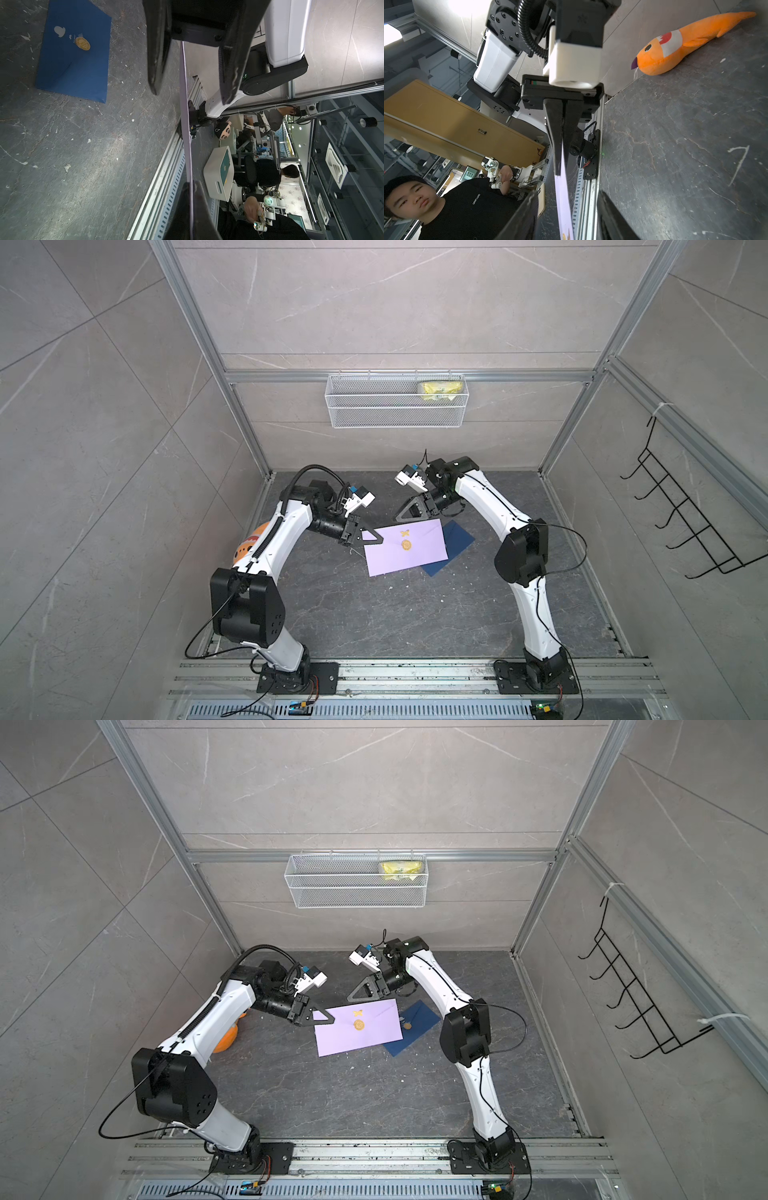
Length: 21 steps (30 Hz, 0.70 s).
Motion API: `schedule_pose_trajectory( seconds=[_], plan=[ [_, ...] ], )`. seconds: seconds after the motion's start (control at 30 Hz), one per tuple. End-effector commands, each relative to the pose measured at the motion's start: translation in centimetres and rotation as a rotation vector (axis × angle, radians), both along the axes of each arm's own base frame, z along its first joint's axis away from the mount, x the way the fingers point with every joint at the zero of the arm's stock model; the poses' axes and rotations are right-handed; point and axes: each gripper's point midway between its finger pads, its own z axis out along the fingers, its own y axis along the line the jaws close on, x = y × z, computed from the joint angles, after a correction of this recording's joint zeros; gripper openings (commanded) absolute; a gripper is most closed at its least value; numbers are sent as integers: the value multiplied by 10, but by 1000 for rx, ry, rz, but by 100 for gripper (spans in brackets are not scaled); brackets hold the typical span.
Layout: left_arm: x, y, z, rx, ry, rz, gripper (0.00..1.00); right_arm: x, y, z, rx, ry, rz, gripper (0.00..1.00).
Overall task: Open the envelope
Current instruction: Pick up the envelope from the center of the board.
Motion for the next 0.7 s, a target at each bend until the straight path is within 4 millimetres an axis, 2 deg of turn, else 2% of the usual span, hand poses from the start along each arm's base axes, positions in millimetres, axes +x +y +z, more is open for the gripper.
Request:
schedule_pose_trajectory(
  seconds=[0.0,0.17,0.4,0.53,0.67],
  plan=[
    [0,-1,14,-23,-42,-1,0,-22,-1,7,-50,103,29,48],
    [3,-2,18,-28,-54,0,0,-26,-1,8,-64,93,37,48],
    [7,-2,18,-17,-58,1,0,-34,0,7,-79,83,54,34],
    [7,-2,17,-10,-58,3,0,-38,0,9,-83,78,60,29],
    [7,-2,17,-6,-59,5,0,-44,2,10,-92,67,74,29]
  ],
)
